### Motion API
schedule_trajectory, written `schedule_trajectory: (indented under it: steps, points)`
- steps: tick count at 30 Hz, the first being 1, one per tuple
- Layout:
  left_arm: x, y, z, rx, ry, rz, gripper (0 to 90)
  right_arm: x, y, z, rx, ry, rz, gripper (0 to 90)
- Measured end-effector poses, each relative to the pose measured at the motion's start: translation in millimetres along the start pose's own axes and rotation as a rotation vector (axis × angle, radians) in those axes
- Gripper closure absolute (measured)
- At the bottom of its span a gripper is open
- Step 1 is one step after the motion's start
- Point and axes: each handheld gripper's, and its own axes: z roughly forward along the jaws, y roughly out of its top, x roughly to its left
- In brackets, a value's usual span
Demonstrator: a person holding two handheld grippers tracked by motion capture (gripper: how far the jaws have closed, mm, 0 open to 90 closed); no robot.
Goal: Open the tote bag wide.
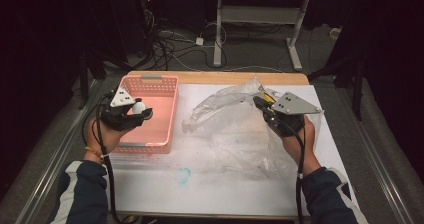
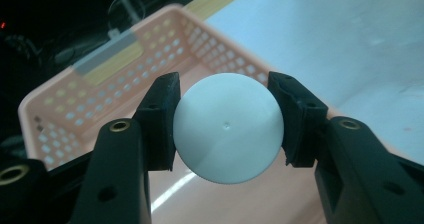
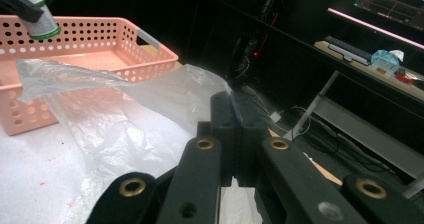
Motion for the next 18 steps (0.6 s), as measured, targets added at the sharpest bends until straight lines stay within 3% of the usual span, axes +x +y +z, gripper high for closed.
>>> schedule_trajectory:
  steps: [3, 9, 14, 18]
  points:
    - [-10.9, 1.9, -3.3, -0.020, -0.026, 0.012, 48.0, -0.1, -0.4, 0.1, 0.001, -0.005, 0.007, 90.0]
    - [-44.1, 16.5, -14.5, -0.124, -0.078, 0.076, 48.0, 0.6, -3.6, 0.1, -0.007, -0.006, 0.030, 90.0]
    - [-85.3, 32.2, -17.6, -0.190, -0.130, 0.192, 48.0, 2.9, -6.4, 1.3, -0.002, -0.001, 0.035, 90.0]
    - [-118.9, 42.6, -6.2, -0.205, -0.193, 0.275, 48.0, 5.7, -6.9, 2.1, 0.006, 0.019, 0.025, 90.0]
